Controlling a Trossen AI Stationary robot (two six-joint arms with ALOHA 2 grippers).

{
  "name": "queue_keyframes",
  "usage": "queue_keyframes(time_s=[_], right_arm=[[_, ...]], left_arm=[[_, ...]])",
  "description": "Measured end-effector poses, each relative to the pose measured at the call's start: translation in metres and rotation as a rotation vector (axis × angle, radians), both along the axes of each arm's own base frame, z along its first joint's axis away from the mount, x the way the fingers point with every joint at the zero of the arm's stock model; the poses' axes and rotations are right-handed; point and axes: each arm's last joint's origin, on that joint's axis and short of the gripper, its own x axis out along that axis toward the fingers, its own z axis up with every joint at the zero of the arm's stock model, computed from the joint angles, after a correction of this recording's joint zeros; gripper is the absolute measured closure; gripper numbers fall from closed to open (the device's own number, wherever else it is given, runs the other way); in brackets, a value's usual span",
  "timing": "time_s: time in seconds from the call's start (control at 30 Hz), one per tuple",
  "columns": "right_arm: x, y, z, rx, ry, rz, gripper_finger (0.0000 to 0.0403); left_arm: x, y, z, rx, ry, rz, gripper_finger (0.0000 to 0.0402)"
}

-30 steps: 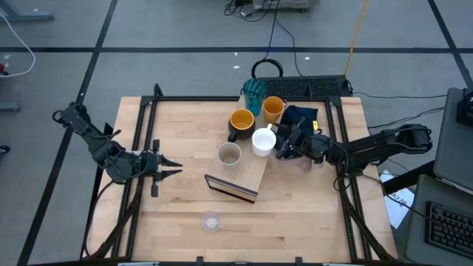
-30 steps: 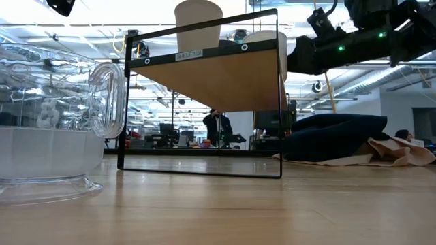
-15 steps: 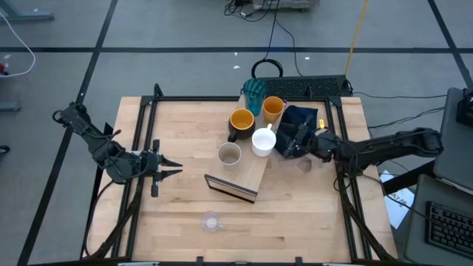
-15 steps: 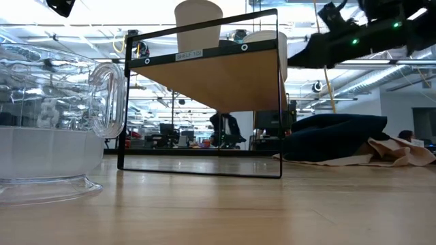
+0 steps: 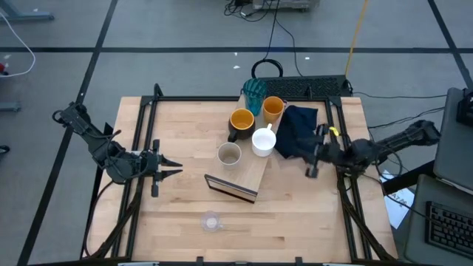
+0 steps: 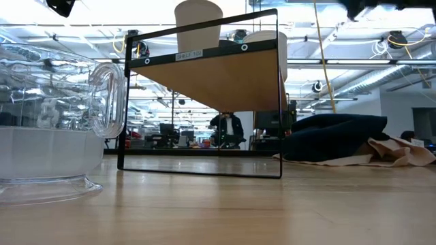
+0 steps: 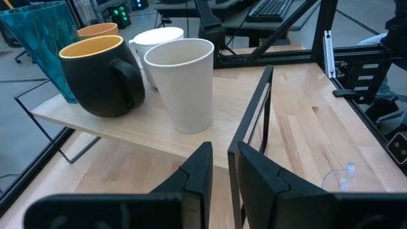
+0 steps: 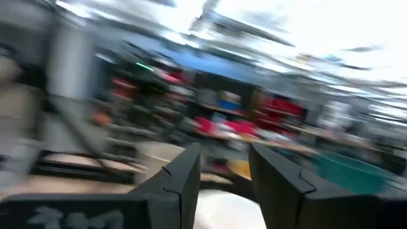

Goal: Stack small to large cups/mugs on shelf
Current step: Put the transparent mug on the shelf

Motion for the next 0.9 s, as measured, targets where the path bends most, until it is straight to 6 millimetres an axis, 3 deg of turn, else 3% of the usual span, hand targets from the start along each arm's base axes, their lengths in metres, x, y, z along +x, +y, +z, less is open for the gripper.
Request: queue_keyframes(time_s=[0.23,0.67,0.8,0.9], right_arm=[[-0.010,0.033,0.008,0.092,-0.114,0.387,0.0277],[0.000,0.082,-0.022,0.126,0.072,0.607,0.0277],[0.014,0.099,0.003,0.113,0.066,0.609,0.0277],[0.035,0.122,0.028,0.009,0.167,0.532,0.0277]], left_arm=[[0.002,-0.001,-0.001,0.010,0.008,0.004,0.0332],[0.016,-0.014,-0.011,0.033,0.046,0.006,0.0332],[0.016,-0.015,-0.010,0.033,0.048,-0.018,0.0332],[0.016,-0.015,-0.010,0.031,0.048,-0.022,0.0332]])
